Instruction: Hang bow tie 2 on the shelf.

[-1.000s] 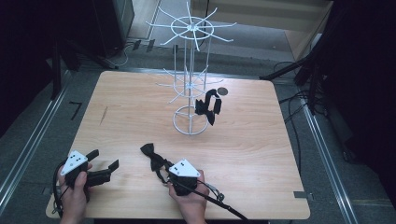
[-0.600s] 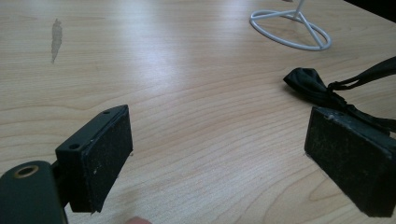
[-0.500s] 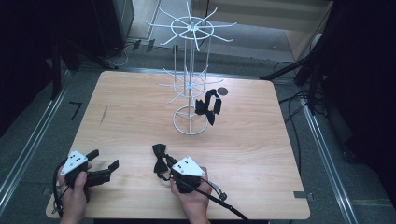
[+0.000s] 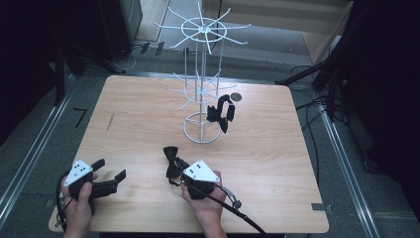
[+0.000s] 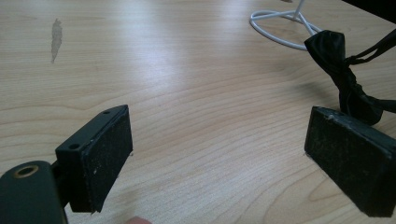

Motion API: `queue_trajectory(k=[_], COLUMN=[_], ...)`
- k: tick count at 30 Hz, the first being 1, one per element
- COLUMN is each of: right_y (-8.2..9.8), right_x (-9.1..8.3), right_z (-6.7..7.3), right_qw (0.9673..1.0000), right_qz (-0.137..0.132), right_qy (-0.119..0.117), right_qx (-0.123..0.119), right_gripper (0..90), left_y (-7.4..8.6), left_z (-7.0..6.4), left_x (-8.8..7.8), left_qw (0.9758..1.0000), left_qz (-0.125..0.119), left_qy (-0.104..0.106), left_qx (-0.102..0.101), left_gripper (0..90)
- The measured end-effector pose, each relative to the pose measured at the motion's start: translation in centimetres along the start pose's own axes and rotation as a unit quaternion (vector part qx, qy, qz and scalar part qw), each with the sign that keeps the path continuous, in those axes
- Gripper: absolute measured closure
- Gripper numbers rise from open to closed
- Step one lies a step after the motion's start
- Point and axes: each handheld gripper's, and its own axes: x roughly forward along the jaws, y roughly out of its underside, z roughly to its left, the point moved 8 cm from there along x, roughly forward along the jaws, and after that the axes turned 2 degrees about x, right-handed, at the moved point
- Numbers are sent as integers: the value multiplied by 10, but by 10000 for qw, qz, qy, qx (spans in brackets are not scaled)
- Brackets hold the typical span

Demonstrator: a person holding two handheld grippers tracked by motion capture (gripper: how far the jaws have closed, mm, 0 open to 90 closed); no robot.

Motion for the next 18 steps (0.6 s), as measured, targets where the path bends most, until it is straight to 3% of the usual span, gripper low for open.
queue_trajectory(k=[18], right_y=[-24], right_x=[-2], right_z=[-8], right_qw=[9997], right_qz=[-219], right_qy=[72], right_qx=[-90], right_gripper=[877], left_y=[0], left_z=[0], left_x=[0], left_qw=[10000], left_qz=[-3], left_qy=[-1], left_qx=[-2], left_gripper=[85])
